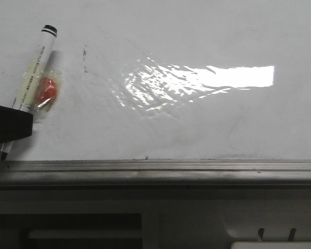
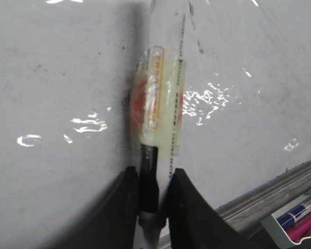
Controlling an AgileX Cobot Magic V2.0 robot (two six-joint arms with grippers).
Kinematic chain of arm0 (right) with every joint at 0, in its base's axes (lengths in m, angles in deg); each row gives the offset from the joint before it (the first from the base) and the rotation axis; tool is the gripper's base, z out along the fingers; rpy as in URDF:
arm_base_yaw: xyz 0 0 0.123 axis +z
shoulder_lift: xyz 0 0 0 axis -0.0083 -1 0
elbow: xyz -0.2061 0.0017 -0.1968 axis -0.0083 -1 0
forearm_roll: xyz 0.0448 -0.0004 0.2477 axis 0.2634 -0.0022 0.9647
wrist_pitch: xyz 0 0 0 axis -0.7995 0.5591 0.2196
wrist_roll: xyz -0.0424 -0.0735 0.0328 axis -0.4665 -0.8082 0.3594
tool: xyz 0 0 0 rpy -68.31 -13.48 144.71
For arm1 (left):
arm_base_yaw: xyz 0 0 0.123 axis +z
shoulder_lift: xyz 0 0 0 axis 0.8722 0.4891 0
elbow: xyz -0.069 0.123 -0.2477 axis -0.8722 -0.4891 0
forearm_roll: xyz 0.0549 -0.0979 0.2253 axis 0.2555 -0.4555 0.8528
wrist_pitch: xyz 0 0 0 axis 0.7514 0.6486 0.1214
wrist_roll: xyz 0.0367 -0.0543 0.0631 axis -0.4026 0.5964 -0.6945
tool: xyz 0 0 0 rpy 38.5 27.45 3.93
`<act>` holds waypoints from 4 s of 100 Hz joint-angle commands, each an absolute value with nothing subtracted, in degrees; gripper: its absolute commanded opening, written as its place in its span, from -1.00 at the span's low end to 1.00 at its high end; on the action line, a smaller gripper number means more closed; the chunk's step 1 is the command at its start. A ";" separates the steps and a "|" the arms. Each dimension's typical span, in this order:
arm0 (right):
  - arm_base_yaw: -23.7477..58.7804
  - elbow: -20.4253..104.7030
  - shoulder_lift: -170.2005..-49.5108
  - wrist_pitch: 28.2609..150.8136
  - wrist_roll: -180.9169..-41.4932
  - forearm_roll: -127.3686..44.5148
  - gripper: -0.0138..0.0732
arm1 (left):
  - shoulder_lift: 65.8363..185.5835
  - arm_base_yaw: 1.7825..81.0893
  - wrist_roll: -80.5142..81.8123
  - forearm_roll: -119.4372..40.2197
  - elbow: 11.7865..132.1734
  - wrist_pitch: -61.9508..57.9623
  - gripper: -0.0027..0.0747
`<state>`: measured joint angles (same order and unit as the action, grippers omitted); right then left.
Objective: Write number 9 on whiteboard
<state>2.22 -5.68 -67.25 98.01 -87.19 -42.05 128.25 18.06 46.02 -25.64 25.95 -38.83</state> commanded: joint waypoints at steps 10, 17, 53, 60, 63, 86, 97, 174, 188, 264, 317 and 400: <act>12.26 -1.20 -69.50 99.90 -88.14 -41.76 -0.84 | 126.75 17.61 46.38 -18.52 27.52 -43.28 -0.98; 16.97 0.76 -70.67 101.17 -90.17 -41.76 -0.84 | 125.06 17.61 46.38 -12.52 27.52 -43.15 -0.98; 39.86 12.85 -85.71 99.51 -100.82 -41.76 -0.15 | 118.68 17.61 46.38 10.35 27.52 -42.93 -0.98; 43.84 15.23 -90.07 97.89 -102.01 -41.76 -0.06 | 118.68 17.61 46.38 13.49 27.52 -42.93 -0.98; 45.35 16.20 -92.28 97.12 -102.79 -41.76 -0.05 | 118.68 17.61 46.38 14.77 27.52 -43.04 -0.98; 53.33 24.69 -104.52 91.05 -103.04 -41.76 -0.05 | 118.68 17.61 46.38 19.80 27.52 -43.41 -0.98; 54.56 28.80 -109.46 91.91 -103.04 -41.72 -0.05 | 118.68 17.61 46.38 19.80 27.52 -43.41 -0.98; 55.90 33.78 -117.45 92.81 -103.04 -39.28 -0.86 | 118.68 17.61 46.38 18.99 27.52 -44.26 -0.35; 55.90 33.78 -117.45 92.81 -103.04 -39.28 -0.86 | 118.32 17.61 46.38 18.61 27.52 -45.73 -0.28; 38.26 41.59 -111.68 101.17 -96.06 -39.40 -0.83 | 102.52 18.90 41.63 -9.51 27.52 -41.24 -0.28; 36.58 47.42 -124.33 100.26 -97.01 -39.75 -0.84 | 102.52 18.90 41.73 -9.51 27.52 -41.16 -0.28; 34.23 43.60 -125.02 112.77 -97.69 -39.23 -0.84 | 102.52 18.90 41.73 -9.51 27.52 -41.16 -0.28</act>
